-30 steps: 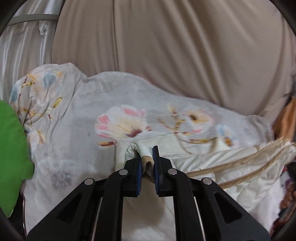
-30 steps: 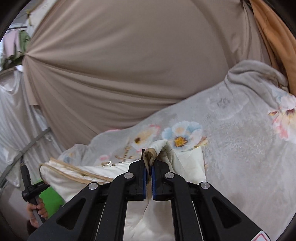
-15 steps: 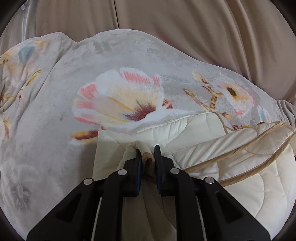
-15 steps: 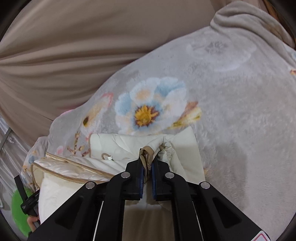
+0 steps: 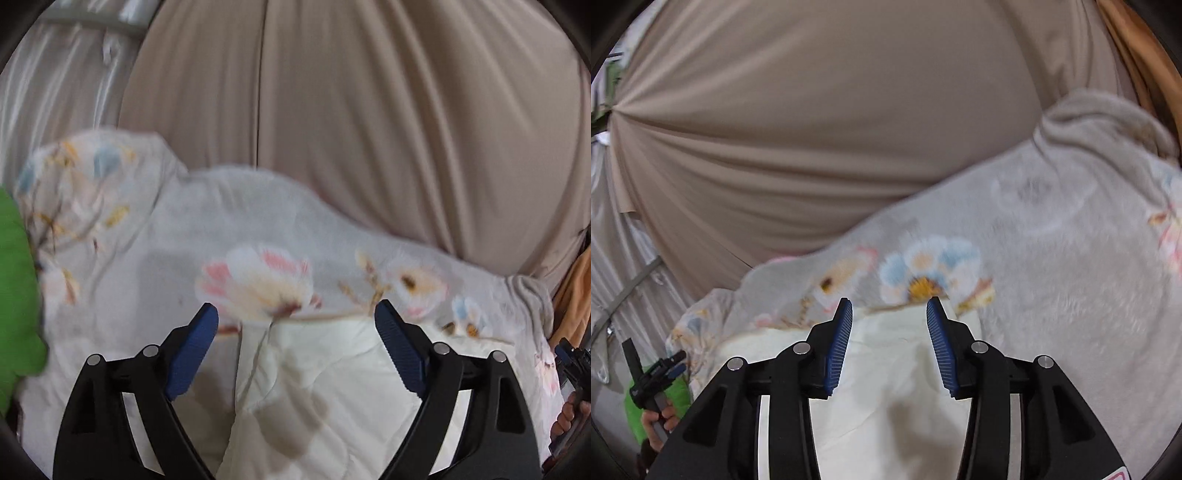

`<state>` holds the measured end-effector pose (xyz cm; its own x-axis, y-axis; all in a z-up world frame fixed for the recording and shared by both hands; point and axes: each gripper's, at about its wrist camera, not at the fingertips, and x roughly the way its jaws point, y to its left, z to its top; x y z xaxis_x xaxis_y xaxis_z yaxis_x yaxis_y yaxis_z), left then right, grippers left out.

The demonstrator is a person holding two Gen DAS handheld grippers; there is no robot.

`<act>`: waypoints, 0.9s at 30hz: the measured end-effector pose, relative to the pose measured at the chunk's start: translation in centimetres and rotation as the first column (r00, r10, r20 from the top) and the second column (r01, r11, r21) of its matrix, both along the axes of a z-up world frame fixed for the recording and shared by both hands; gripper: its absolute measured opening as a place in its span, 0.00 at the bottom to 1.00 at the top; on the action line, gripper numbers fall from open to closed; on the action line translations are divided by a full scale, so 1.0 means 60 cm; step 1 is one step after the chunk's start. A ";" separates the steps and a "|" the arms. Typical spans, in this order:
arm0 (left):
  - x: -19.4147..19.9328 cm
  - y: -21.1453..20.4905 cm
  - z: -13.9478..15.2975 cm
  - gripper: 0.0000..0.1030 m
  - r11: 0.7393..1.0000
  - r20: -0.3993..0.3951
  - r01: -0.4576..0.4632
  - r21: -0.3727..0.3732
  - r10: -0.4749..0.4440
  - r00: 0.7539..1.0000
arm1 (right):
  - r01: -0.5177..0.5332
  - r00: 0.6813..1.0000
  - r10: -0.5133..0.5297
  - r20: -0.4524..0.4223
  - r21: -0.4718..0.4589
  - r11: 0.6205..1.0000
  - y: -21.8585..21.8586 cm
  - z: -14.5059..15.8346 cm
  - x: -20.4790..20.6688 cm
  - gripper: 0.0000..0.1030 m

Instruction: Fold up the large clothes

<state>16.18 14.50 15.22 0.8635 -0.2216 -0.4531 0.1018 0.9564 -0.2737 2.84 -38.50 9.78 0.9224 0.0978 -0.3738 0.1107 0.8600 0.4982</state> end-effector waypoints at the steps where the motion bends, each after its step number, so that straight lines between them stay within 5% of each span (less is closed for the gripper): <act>1: -0.005 -0.009 0.015 0.82 1.000 0.007 0.020 -0.001 -0.020 1.000 | -0.017 1.000 0.018 0.017 -0.020 1.000 0.014 0.014 -0.007 0.40; 4: -0.006 -0.078 0.034 0.82 0.987 0.001 0.158 -0.004 -0.158 0.987 | -0.118 0.993 0.120 0.022 -0.097 0.988 0.093 0.035 0.002 0.25; 6: 0.006 -0.156 0.015 0.82 0.967 -0.039 0.243 0.069 -0.241 0.970 | -0.226 0.974 0.223 -0.033 -0.180 0.957 0.183 0.027 0.036 0.16; 11: 0.063 -0.301 -0.110 0.77 0.904 -0.212 0.349 0.246 -0.302 0.930 | -0.413 0.909 0.369 -0.193 -0.299 0.860 0.336 -0.050 0.119 0.11; 13: 0.091 -0.308 -0.160 0.76 0.907 -0.273 0.339 0.250 -0.269 0.924 | -0.410 0.907 0.339 -0.249 -0.345 0.844 0.346 -0.083 0.149 0.11; 16: 0.109 -0.279 -0.175 0.76 0.933 -0.278 0.308 0.189 -0.250 0.928 | -0.350 0.924 0.256 -0.283 -0.362 0.864 0.304 -0.115 0.181 0.02; 21: 0.149 -0.214 -0.187 0.76 0.952 -0.272 0.197 0.236 -0.130 0.954 | -0.141 0.955 0.044 -0.295 -0.314 0.939 0.162 -0.138 0.194 0.01; 25: 0.173 -0.146 -0.190 0.76 0.954 -0.258 0.101 0.284 -0.025 0.966 | 0.002 0.941 -0.083 -0.329 -0.239 0.971 0.053 -0.162 0.180 0.00; 27: 0.179 -0.102 -0.195 0.76 0.970 -0.274 0.077 0.232 -0.011 0.962 | 0.028 0.935 -0.098 -0.340 -0.205 0.978 0.024 -0.170 0.174 0.00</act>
